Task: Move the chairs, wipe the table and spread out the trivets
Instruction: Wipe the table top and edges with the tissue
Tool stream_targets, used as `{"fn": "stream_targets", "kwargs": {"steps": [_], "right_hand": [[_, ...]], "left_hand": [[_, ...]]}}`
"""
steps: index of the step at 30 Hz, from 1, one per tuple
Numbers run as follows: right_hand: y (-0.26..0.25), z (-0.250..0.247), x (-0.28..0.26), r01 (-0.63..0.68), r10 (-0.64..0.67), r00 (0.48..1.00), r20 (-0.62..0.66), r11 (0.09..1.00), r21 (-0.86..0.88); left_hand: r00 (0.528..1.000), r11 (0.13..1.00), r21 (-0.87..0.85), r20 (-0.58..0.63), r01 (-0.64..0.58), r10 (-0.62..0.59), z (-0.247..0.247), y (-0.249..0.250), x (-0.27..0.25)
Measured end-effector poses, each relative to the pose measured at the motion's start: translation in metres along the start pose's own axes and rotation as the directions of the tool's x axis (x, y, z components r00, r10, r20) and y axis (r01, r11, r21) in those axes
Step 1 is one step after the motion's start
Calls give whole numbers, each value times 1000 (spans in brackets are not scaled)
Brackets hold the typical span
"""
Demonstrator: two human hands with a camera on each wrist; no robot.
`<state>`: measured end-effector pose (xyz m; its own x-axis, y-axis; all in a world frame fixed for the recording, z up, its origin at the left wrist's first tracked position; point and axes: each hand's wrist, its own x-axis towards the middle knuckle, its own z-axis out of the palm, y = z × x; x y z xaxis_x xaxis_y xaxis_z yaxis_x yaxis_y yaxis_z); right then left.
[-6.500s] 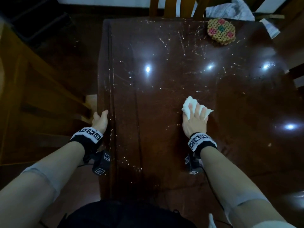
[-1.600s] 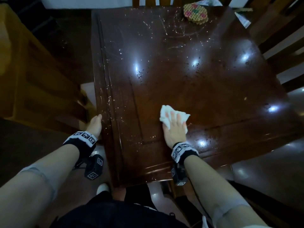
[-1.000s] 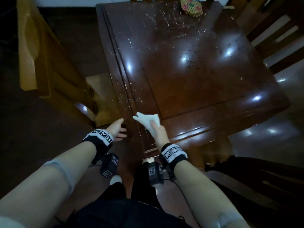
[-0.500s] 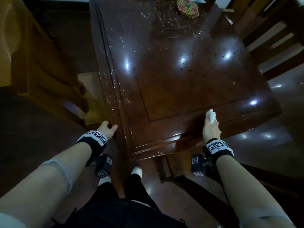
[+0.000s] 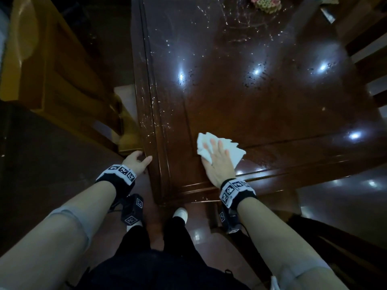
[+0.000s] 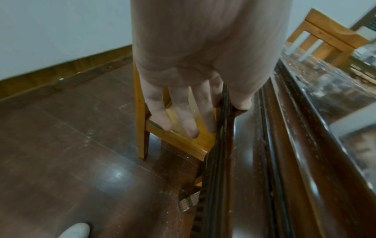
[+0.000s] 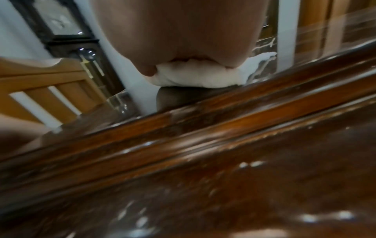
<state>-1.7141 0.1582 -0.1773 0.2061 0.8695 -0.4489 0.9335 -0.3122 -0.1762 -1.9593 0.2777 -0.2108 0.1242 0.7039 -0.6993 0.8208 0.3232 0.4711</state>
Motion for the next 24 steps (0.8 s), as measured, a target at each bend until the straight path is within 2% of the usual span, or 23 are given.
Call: {"fn": "stream_targets", "kwargs": {"steps": [4,6,7,8,9,10,11,12,13,15,17,19,21,23,24], "right_hand": [[-39,9,-25,161,-166,986,11,968,194],[-57,9,-39,113,-162,983,85,904,412],[-64,9,-44,-2,-98,986,132,797,604],[-66,7,-49,-148,-5,983,186,586,796],[-65,6,-51,-225,68,974,214,310,924],[-58,5,-52,-223,148,966,210,77,972],[-48,1,-55,-189,235,951,200,-68,980],[-34,-3,-58,-147,324,928,186,-141,979],[-17,-5,-60,-128,406,894,190,-175,976],[13,-22,-73,-63,561,811,169,-203,977],[44,-36,-88,-54,737,669,98,-84,995],[72,-46,-103,-65,837,545,-47,98,993],[94,-46,-108,-125,857,492,-152,242,962],[110,-34,-102,-297,854,498,-149,329,897],[115,-26,-97,-408,840,531,-115,372,834]], "left_hand": [[1000,999,45,-13,-9,10,0,-1,-4],[1000,996,83,4,18,-18,2,-1,-5],[999,993,110,18,38,-40,3,-1,-5],[997,989,136,34,61,-66,4,0,-6],[995,985,154,52,78,-87,5,0,-7],[992,983,163,73,88,-101,5,2,-8],[990,982,164,89,90,-105,5,3,-9],[989,983,155,91,99,-114,6,4,-10],[990,984,148,79,101,-114,8,3,-7],[994,984,155,57,88,-97,13,4,-5],[994,982,164,37,95,-103,20,9,-5],[996,982,162,-7,93,-93,27,13,-6],[993,982,146,-36,116,-112,33,13,-3],[992,982,139,-39,126,-122,34,11,-3],[988,980,126,-34,153,-150,34,11,-2]]}}
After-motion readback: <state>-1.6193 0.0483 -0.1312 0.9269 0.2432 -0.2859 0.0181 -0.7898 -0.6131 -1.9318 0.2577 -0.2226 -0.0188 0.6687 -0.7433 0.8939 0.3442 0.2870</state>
